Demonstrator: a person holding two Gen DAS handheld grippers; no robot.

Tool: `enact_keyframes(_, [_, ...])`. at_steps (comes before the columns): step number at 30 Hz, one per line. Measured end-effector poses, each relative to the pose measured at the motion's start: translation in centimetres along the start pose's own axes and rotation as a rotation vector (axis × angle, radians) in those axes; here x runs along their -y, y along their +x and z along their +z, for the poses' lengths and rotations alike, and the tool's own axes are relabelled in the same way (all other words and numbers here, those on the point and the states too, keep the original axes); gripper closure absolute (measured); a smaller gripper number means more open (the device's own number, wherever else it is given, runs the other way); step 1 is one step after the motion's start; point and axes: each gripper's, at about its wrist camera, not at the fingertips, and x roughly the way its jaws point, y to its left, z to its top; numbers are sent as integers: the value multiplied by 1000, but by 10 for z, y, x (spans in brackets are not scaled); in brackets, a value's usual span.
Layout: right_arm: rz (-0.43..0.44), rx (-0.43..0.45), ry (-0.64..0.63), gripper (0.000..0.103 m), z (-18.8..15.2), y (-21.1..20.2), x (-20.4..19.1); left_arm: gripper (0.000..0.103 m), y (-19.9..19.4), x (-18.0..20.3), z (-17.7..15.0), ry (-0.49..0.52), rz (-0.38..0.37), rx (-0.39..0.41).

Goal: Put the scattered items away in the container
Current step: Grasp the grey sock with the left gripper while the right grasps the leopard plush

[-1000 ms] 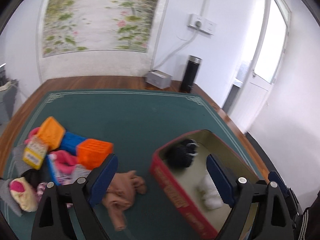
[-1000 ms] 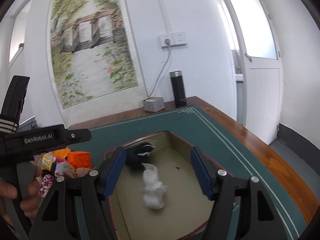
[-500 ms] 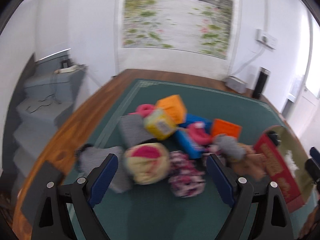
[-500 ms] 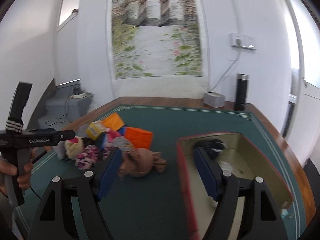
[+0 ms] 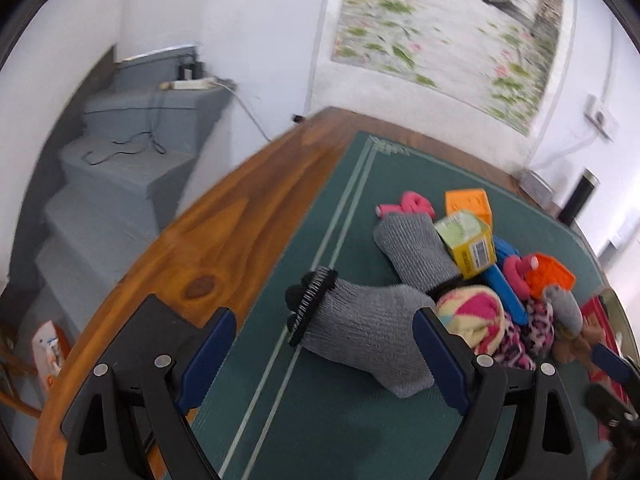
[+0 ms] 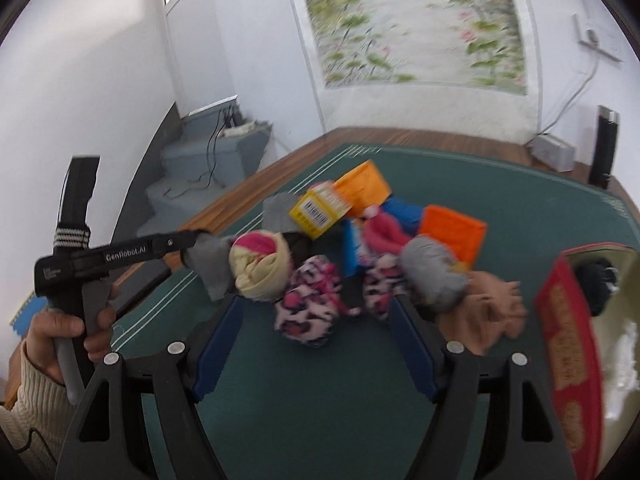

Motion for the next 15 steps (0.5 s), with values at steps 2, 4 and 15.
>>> enact_keyframes(2, [6,-26,-7,25,0,14,-7,11,6,-1,-2,15,-17,-24])
enact_keyframes(4, [-5,-36,-10,25,1,23,-9,11,17,0,-4,21,-32,-59])
enact_keyframes(15, [-32,-122,8,26,-2,66,0,29,44,6,1,-12,-90,-73])
